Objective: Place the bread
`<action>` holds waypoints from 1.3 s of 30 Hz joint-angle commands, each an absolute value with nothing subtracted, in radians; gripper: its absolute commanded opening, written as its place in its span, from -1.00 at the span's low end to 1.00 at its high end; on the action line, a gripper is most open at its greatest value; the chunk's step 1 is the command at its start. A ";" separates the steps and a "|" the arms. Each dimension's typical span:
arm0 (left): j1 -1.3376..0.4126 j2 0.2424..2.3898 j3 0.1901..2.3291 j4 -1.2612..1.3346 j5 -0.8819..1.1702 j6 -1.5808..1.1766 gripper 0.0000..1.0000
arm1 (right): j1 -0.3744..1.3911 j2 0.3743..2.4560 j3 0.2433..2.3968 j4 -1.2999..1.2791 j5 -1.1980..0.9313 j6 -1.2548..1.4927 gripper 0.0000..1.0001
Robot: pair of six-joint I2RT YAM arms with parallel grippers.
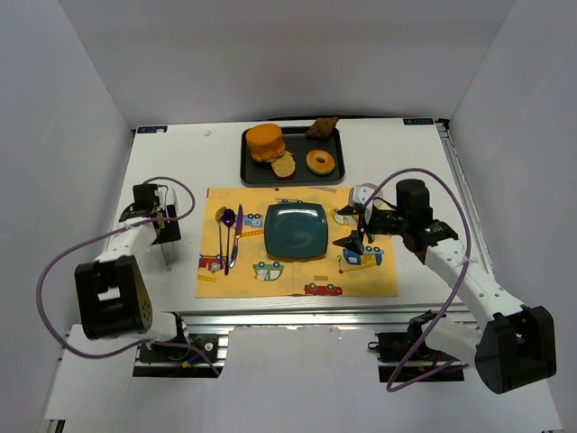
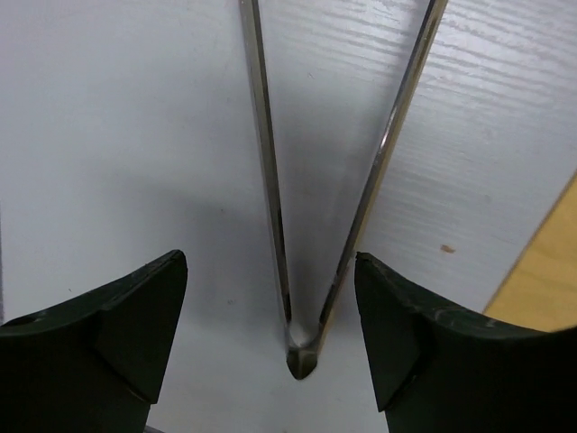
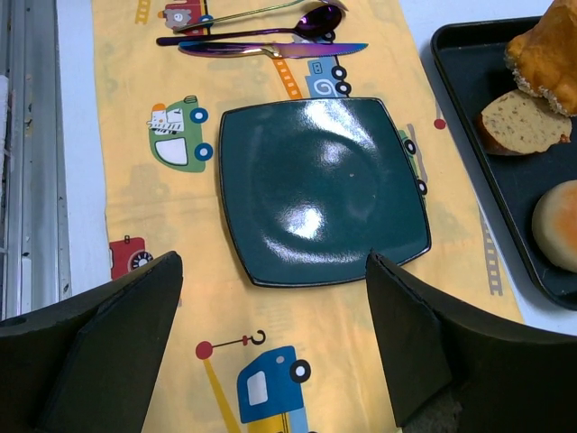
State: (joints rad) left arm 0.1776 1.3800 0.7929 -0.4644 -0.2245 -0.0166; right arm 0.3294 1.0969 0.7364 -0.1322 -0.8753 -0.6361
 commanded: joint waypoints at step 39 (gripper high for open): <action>0.314 1.799 0.871 -0.305 0.100 0.040 0.14 | 0.232 1.081 0.753 -0.046 -0.893 -0.592 0.75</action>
